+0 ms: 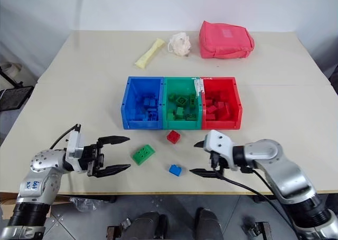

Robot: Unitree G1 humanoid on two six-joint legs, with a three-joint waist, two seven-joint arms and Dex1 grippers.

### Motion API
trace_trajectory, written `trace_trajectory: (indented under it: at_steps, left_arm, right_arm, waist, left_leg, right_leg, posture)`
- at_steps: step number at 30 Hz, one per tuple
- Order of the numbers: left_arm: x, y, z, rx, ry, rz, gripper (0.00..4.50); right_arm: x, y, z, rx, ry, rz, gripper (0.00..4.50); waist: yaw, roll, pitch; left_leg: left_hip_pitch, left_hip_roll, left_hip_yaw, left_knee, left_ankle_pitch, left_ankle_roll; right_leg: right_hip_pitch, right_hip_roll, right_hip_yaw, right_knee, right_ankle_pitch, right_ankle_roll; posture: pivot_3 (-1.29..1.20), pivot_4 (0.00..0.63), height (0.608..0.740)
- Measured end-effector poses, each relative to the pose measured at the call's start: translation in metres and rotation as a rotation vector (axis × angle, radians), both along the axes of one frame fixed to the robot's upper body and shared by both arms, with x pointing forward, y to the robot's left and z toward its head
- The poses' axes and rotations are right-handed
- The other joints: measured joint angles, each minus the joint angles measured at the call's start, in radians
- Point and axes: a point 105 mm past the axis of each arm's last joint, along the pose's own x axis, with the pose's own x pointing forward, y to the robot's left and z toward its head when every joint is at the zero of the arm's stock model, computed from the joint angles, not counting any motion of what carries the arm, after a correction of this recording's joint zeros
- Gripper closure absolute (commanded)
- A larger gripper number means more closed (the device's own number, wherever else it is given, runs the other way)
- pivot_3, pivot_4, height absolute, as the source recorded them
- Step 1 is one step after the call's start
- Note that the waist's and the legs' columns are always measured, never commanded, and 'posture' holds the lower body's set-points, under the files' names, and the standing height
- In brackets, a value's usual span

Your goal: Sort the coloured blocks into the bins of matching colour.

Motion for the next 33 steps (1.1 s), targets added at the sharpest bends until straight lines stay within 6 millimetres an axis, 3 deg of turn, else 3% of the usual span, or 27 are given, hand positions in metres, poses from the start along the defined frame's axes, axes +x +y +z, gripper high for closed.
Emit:
trace_trajectory:
  at_steps: [5, 15, 17, 22, 27, 33]
  left_arm:
    - [-0.010, -0.003, -0.004, -0.004, 0.014, 0.018, 0.00]
    - [-0.011, -0.006, -0.002, -0.018, 0.001, 0.040, 0.00]
    - [-0.011, -0.006, -0.002, -0.020, 0.000, 0.042, 0.00]
    - [-0.007, -0.009, 0.001, -0.041, -0.014, 0.053, 0.00]
    - [0.003, -0.009, 0.011, -0.079, -0.062, 0.104, 0.00]
    - [0.017, -0.006, 0.024, -0.162, -0.116, 0.223, 0.00]
  right_arm:
    - [-0.003, 0.018, -0.015, -0.010, 0.024, 0.034, 0.02]
    - [-0.002, 0.021, -0.020, -0.025, 0.007, 0.034, 3.38]
    - [-0.002, 0.021, -0.020, -0.026, 0.007, 0.034, 3.82]
    - [-0.001, 0.028, -0.013, 0.022, 0.000, 0.038, 3.81]
    - [0.015, 0.039, 0.024, 0.101, -0.099, 0.039, 3.81]
    - [0.048, 0.060, 0.072, 0.223, -0.203, 0.029, 3.81]
  waist:
    - [0.006, 0.000, 0.000]
    - [0.005, 0.000, 0.000]
    - [0.005, 0.000, 0.000]
    - [0.005, 0.000, 0.000]
    - [0.004, 0.000, 0.000]
    - [-0.008, 0.000, 0.000]
  left_leg:
    - [0.000, -0.001, -0.001, 0.001, 0.000, 0.000]
    - [0.000, -0.001, -0.001, 0.000, 0.000, 0.000]
    - [0.000, -0.001, -0.001, 0.000, 0.000, 0.000]
    - [0.000, -0.001, -0.001, 0.000, 0.000, 0.000]
    - [0.000, -0.001, -0.001, 0.001, 0.000, 0.000]
    - [0.000, -0.001, -0.002, 0.000, 0.000, 0.000]
  right_leg:
    - [0.001, 0.001, 0.000, 0.000, 0.000, 0.000]
    - [0.000, 0.002, -0.001, 0.001, 0.000, 0.000]
    - [0.000, 0.001, -0.001, 0.001, 0.000, 0.000]
    - [0.000, 0.002, -0.001, 0.001, 0.000, 0.000]
    - [0.000, 0.002, -0.001, 0.001, 0.000, 0.000]
    - [-0.001, 0.002, -0.002, 0.005, 0.000, 0.000]
  posture:
    - [0.00, 0.150, 0.740]
    - [0.00, 0.150, 0.740]
    - [0.00, 0.150, 0.740]
    - [0.00, 0.150, 0.740]
    - [0.00, 0.150, 0.740]
    - [0.00, 0.150, 0.740]
